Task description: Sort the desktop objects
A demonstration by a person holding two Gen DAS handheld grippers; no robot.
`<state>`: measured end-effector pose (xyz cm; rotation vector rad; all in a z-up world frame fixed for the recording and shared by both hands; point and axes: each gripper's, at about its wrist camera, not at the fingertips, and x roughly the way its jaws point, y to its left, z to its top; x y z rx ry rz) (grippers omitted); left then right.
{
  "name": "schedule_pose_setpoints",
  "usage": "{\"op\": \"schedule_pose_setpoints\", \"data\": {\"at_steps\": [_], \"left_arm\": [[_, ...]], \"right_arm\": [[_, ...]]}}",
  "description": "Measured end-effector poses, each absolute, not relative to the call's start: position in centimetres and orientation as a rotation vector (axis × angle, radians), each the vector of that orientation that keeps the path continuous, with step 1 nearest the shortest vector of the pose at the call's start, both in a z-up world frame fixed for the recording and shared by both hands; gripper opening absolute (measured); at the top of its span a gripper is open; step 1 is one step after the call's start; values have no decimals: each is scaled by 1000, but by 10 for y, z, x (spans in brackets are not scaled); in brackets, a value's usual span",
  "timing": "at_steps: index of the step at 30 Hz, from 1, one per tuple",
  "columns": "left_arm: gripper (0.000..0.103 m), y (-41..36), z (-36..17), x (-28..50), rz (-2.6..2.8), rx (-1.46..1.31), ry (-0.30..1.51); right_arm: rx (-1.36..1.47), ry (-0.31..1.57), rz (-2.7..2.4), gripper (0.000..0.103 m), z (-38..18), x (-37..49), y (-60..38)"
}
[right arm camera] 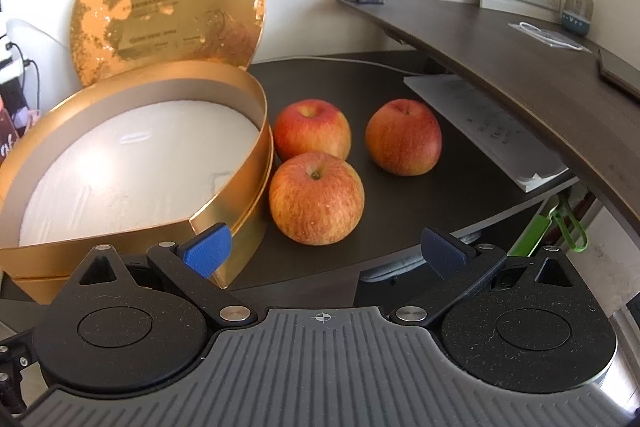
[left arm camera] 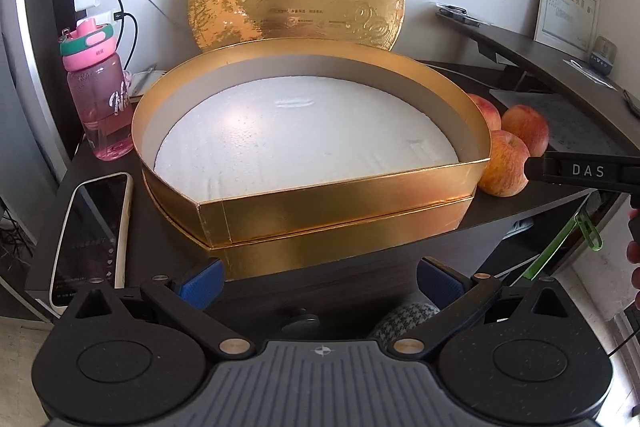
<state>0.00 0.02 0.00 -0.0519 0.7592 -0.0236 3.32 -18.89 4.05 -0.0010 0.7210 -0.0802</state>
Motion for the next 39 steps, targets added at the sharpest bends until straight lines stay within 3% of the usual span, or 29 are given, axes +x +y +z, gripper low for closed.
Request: {"op": "schedule_pose_setpoints", "data": {"at_steps": [39], "left_arm": [[103, -1, 1, -1, -37, -39, 759]], "right_arm": [[28, 744, -29, 103, 46, 31, -180]]}}
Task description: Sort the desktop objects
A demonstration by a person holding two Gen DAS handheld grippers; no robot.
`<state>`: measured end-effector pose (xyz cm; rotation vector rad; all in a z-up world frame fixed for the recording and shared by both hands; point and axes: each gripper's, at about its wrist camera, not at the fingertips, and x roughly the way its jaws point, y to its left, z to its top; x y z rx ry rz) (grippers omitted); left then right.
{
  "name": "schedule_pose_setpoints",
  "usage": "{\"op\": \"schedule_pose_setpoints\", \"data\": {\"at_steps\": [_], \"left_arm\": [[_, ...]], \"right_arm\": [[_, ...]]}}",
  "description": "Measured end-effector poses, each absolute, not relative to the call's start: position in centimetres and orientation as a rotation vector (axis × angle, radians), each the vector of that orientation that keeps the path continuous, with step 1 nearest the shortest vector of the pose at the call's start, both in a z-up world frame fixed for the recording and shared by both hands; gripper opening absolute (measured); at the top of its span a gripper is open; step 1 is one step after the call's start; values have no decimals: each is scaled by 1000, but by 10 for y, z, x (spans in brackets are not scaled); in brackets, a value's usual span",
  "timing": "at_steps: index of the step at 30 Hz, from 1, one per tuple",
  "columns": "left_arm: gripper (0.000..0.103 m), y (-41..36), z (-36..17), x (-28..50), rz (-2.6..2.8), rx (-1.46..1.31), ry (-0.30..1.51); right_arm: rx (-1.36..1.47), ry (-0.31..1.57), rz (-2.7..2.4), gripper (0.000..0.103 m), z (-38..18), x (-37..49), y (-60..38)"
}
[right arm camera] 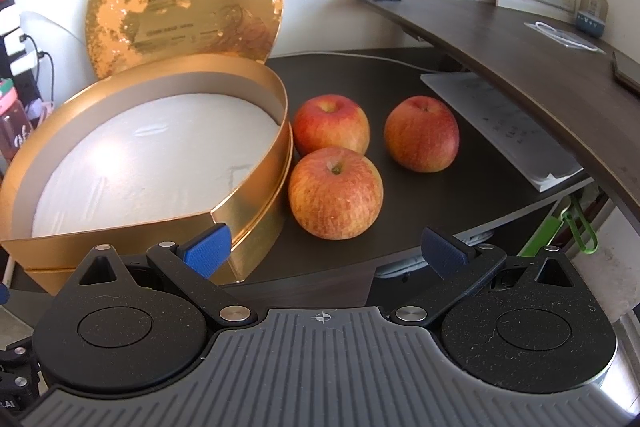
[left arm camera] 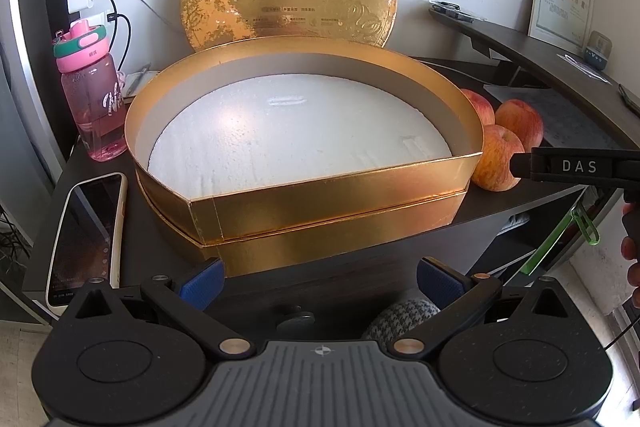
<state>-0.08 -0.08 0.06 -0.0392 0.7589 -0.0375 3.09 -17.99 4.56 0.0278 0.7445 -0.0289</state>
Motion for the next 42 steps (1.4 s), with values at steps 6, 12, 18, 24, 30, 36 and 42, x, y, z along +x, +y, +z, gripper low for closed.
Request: {"op": "schedule_pose_setpoints", "data": {"at_steps": [6, 12, 18, 24, 30, 36, 42], "left_arm": [[103, -1, 0, 1, -41, -36, 763], [103, -2, 0, 1, -41, -34, 766], [103, -2, -1, 3, -42, -33, 769], [103, -3, -2, 2, -41, -35, 772], [103, -2, -2, 2, -40, -39, 774], [103, 0, -3, 1, -38, -47, 775], [103, 2, -3, 1, -35, -54, 775]], "right_arm": [[26, 746, -22, 103, 46, 32, -179], [25, 749, -17, 103, 45, 33, -178], [24, 750, -9, 103, 45, 33, -176], [21, 754, -4, 103, 45, 34, -174], [17, 757, 1, 103, 45, 34, -171], [9, 757, 7, 103, 45, 33, -167], [4, 759, 10, 103, 46, 32, -165]]}}
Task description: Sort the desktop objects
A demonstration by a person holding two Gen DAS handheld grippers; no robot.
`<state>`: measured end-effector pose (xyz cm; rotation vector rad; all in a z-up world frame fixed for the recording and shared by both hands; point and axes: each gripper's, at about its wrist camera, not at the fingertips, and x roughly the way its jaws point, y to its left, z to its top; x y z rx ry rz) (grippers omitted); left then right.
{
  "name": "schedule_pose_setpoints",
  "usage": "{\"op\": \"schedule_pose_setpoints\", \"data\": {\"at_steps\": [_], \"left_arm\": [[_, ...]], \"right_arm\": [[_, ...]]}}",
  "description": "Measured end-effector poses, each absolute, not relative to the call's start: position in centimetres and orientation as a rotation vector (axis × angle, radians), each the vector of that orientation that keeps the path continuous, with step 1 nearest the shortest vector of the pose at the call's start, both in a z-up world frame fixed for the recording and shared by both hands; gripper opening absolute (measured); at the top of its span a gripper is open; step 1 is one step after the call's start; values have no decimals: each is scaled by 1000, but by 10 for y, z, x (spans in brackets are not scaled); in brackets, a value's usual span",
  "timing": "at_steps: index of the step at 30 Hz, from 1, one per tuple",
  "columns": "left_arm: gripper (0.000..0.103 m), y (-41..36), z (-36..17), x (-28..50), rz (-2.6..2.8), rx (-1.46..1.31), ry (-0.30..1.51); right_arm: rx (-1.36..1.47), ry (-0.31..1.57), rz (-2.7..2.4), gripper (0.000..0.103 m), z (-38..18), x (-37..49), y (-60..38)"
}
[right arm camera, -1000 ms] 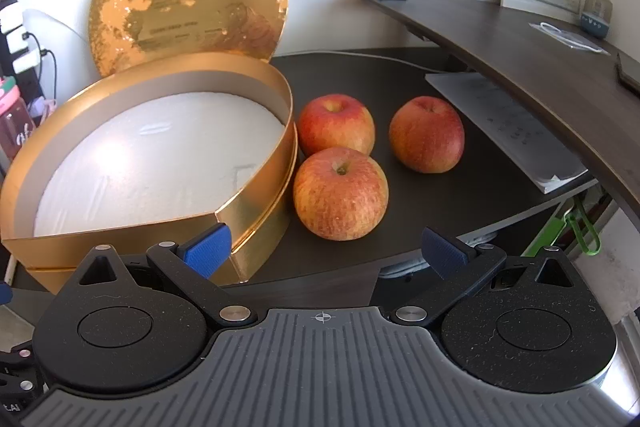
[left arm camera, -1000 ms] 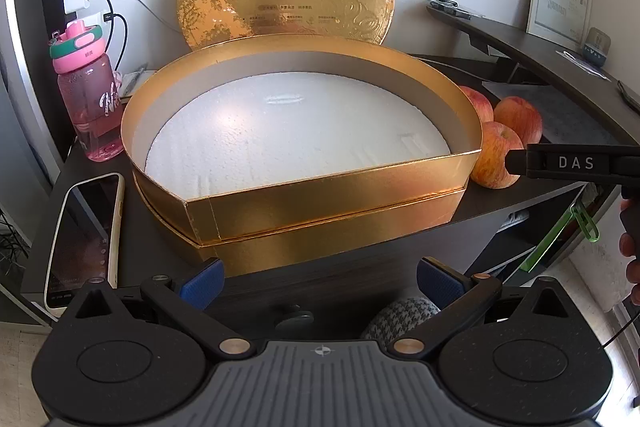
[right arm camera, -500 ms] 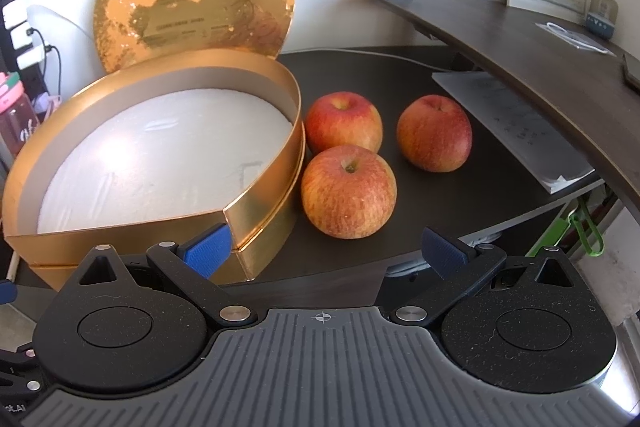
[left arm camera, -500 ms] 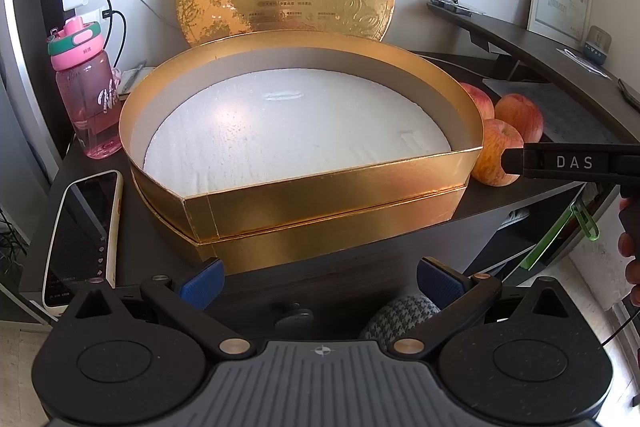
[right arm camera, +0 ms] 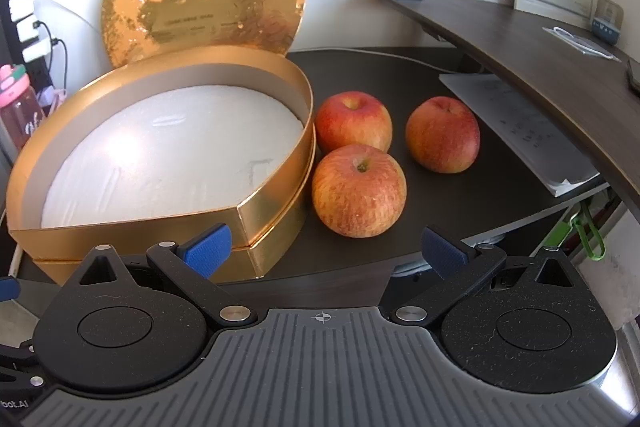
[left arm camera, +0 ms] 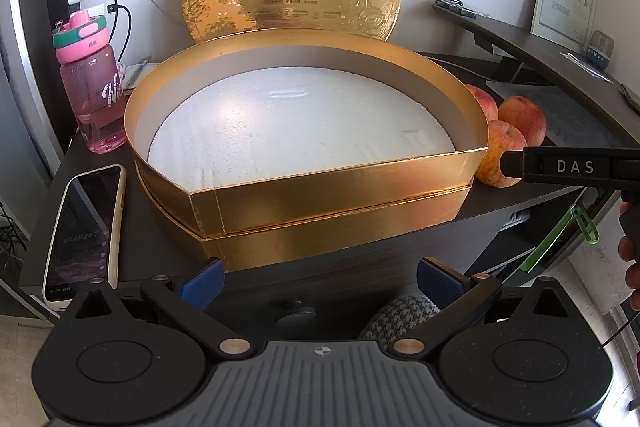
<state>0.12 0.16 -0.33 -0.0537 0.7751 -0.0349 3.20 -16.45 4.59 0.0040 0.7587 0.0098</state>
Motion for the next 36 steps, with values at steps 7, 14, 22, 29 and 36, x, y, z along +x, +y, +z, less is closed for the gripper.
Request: {"op": "schedule_pose_setpoints", "data": {"at_steps": [7, 14, 22, 29, 36], "left_arm": [[103, 4, -4, 0, -35, -61, 775], [103, 6, -5, 0, -31, -70, 777], [103, 8, -5, -1, -29, -71, 774], [103, 8, -4, -1, -20, -59, 773], [103, 5, -2, -1, -16, -43, 770]], "right_arm": [[-2, 761, 14, 103, 46, 31, -161], [-7, 763, 17, 103, 47, 31, -159], [-9, 763, 25, 103, 47, 30, -155], [-4, 756, 28, 103, 48, 29, -156], [-1, 750, 32, 103, 49, 26, -159]]}}
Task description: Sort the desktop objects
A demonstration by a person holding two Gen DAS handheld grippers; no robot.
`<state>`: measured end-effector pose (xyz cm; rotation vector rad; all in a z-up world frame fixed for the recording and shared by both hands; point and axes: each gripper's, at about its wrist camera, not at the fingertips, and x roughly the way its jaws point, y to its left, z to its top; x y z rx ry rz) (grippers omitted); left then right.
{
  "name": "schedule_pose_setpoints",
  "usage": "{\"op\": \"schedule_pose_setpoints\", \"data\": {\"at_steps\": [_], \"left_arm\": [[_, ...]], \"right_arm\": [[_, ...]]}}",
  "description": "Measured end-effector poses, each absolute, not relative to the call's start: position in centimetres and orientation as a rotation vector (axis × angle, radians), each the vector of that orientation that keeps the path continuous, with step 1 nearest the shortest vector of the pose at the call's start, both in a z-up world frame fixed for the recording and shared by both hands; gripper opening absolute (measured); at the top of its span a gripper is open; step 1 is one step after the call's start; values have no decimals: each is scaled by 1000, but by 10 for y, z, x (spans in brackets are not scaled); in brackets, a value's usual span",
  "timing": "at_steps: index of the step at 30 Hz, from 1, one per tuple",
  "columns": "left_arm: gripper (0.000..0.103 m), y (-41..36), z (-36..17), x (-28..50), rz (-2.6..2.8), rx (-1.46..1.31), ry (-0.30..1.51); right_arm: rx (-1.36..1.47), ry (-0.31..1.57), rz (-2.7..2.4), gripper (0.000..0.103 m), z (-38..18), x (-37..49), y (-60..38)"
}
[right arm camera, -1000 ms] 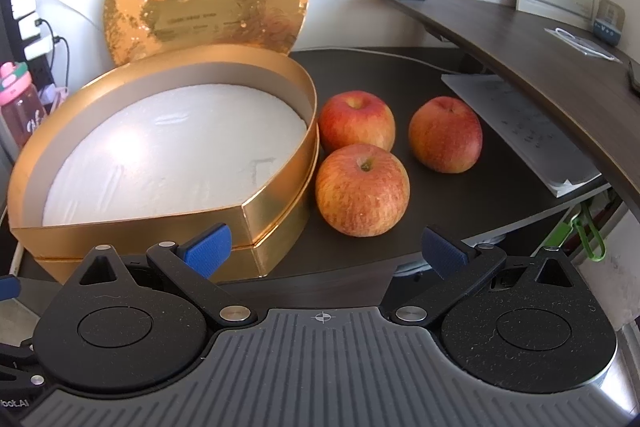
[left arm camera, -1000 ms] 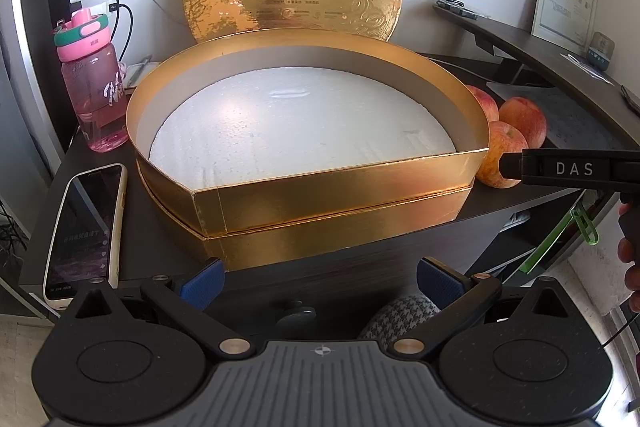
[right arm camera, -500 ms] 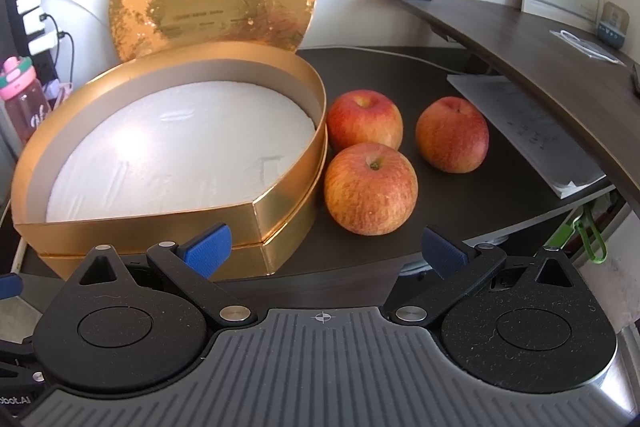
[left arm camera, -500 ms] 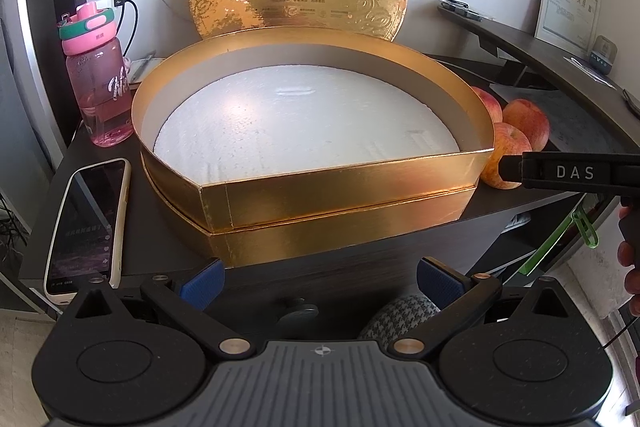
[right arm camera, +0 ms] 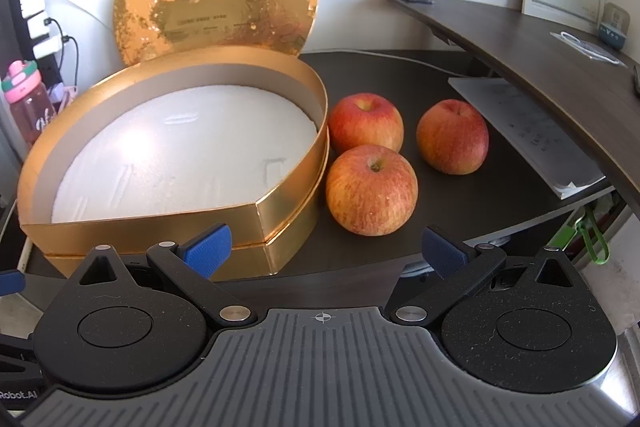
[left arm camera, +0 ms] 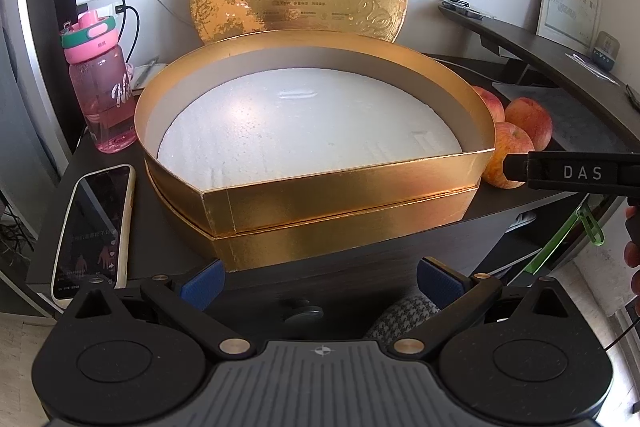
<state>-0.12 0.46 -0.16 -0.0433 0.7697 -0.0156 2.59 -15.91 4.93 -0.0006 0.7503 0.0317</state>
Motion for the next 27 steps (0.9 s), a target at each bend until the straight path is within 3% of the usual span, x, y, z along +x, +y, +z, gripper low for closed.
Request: {"op": "schedule_pose_setpoints", "data": {"at_steps": [27], "left_arm": [[103, -17, 4, 2, -53, 26, 759]], "right_arm": [[43, 747, 17, 103, 43, 27, -180]]}}
